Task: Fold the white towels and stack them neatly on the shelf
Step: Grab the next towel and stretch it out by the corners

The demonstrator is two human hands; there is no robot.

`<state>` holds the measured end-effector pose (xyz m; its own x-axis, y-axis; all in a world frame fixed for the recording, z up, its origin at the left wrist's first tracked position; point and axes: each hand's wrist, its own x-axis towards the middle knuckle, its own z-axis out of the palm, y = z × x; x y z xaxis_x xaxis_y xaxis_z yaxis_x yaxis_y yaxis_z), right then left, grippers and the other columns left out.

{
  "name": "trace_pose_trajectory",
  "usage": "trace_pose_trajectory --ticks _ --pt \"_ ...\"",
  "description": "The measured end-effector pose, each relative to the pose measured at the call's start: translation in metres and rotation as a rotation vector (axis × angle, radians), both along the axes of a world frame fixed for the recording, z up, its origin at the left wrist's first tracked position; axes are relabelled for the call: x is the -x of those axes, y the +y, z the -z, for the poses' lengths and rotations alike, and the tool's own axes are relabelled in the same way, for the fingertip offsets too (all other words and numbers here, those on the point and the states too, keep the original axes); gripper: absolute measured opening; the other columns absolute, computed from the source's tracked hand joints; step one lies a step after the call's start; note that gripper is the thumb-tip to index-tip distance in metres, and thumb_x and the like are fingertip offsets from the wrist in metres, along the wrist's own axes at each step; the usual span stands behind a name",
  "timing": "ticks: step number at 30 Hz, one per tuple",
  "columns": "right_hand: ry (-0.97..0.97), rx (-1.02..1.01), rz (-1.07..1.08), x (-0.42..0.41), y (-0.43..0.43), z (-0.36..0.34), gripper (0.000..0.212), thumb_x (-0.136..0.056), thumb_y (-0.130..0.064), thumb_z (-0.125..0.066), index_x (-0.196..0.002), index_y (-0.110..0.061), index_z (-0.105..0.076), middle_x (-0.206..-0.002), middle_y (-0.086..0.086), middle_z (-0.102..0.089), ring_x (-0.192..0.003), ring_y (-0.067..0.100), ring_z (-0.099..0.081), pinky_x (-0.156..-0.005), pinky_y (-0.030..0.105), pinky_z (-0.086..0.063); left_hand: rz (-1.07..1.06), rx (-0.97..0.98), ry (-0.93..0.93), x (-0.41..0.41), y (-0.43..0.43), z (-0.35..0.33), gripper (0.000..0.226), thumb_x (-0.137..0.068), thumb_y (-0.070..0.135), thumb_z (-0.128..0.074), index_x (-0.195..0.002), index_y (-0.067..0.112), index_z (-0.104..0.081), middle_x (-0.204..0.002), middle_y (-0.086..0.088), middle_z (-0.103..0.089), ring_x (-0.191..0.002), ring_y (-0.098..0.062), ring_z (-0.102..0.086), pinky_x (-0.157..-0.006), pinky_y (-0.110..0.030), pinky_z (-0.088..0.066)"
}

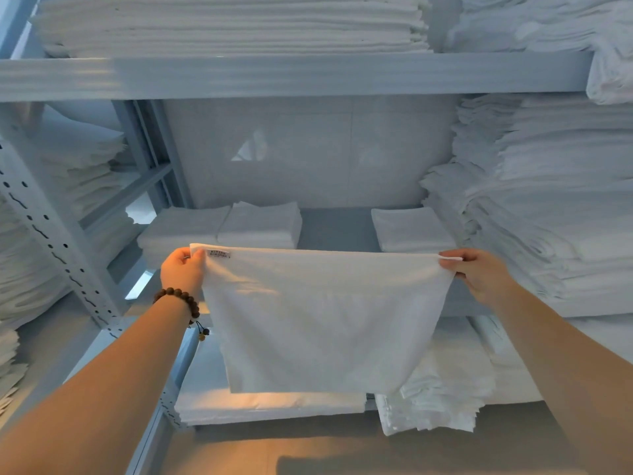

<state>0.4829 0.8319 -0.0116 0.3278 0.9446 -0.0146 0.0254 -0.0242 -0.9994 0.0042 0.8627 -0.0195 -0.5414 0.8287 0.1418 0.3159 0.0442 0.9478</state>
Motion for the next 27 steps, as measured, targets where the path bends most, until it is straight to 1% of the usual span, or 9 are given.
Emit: trace_pose_trajectory --ticks 4,6,11,14,18,21,24,25,27 --pt "-0.133 0.043 -0.052 -0.008 -0.003 -0.004 0.014 -0.076 0.011 -0.067 -0.081 -0.003 -0.066 -0.079 0.009 -0.062 -0.073 0.016 -0.058 -0.071 0.018 -0.051 0.045 -0.001 0.030 -0.005 0.004 0.003 0.019 -0.092 0.027 -0.051 -0.092 0.011 -0.061 -0.080 -0.004 -0.059 -0.072 -0.017 -0.053 -0.067 -0.030 -0.045" --pt "-0.158 0.056 -0.060 -0.012 -0.005 -0.005 0.018 -0.074 0.012 -0.068 -0.089 0.001 -0.067 -0.080 0.009 -0.063 -0.073 0.017 -0.059 -0.070 0.019 -0.052 0.078 -0.020 0.034 -0.008 0.005 0.004 0.014 -0.092 0.024 -0.052 -0.094 0.012 -0.061 -0.082 -0.004 -0.060 -0.073 -0.017 -0.055 -0.066 -0.029 -0.045" --pt "-0.027 0.109 -0.082 -0.025 -0.009 -0.003 0.015 -0.084 0.010 -0.057 -0.091 -0.001 -0.064 -0.080 0.007 -0.065 -0.079 0.018 -0.058 -0.057 0.010 -0.053 0.137 -0.045 0.053 -0.014 0.008 0.006 0.010 -0.094 0.018 -0.051 -0.095 0.013 -0.060 -0.080 0.000 -0.060 -0.069 -0.009 -0.054 -0.058 -0.020 -0.041" --pt "0.020 0.107 -0.059 -0.030 -0.007 -0.008 0.020 -0.083 0.012 -0.056 -0.084 -0.006 -0.065 -0.068 -0.001 -0.070 -0.077 0.014 -0.060 -0.059 0.011 -0.053 0.163 -0.059 0.079 -0.015 0.010 0.001 0.012 -0.094 0.017 -0.048 -0.091 0.013 -0.059 -0.077 0.002 -0.058 -0.068 -0.010 -0.052 -0.059 -0.022 -0.041" --pt "0.141 -0.025 0.075 -0.033 -0.004 -0.017 0.027 -0.083 0.014 -0.055 -0.087 -0.011 -0.062 -0.071 -0.002 -0.067 -0.068 0.009 -0.066 -0.061 0.014 -0.055 0.149 -0.100 0.056 -0.014 0.016 -0.004 0.016 -0.093 0.018 -0.047 -0.081 0.017 -0.058 -0.070 0.003 -0.054 -0.064 -0.011 -0.049 -0.058 -0.023 -0.040" --pt "0.015 0.125 0.088 -0.029 -0.010 -0.001 0.018 -0.083 0.014 -0.057 -0.097 0.004 -0.061 -0.077 0.008 -0.059 -0.089 0.026 -0.056 -0.068 0.022 -0.053 0.174 0.025 0.105 -0.014 0.013 0.010 0.017 -0.092 0.016 -0.049 -0.080 0.011 -0.060 -0.074 -0.005 -0.057 -0.069 -0.020 -0.050 -0.065 -0.032 -0.045" --pt "0.024 0.162 0.088 -0.033 -0.015 0.005 0.023 -0.083 0.013 -0.057 -0.105 0.007 -0.058 -0.082 0.012 -0.056 -0.088 0.029 -0.053 -0.060 0.013 -0.051 0.191 0.068 0.055 -0.010 0.011 0.027 0.022 -0.091 0.019 -0.050 -0.087 0.004 -0.064 -0.081 -0.012 -0.061 -0.073 -0.023 -0.052 -0.071 -0.039 -0.047" --pt "0.022 0.176 0.091 -0.033 -0.016 0.004 0.027 -0.083 0.013 -0.056 -0.110 0.010 -0.057 -0.088 0.015 -0.058 -0.084 0.028 -0.054 -0.062 0.013 -0.052 0.190 0.090 0.042 -0.008 0.012 0.029 0.023 -0.092 0.021 -0.050 -0.084 0.005 -0.064 -0.080 -0.012 -0.061 -0.072 -0.023 -0.053 -0.070 -0.038 -0.047" --pt "-0.006 0.227 0.098 -0.031 -0.018 0.007 0.032 -0.084 0.012 -0.056 -0.116 0.016 -0.054 -0.101 0.018 -0.056 -0.089 0.029 -0.054 -0.084 0.026 -0.051 0.198 0.161 -0.007 -0.008 0.012 0.033 0.021 -0.093 0.022 -0.051 -0.081 0.010 -0.064 -0.080 -0.010 -0.062 -0.074 -0.024 -0.055 -0.071 -0.036 -0.048"
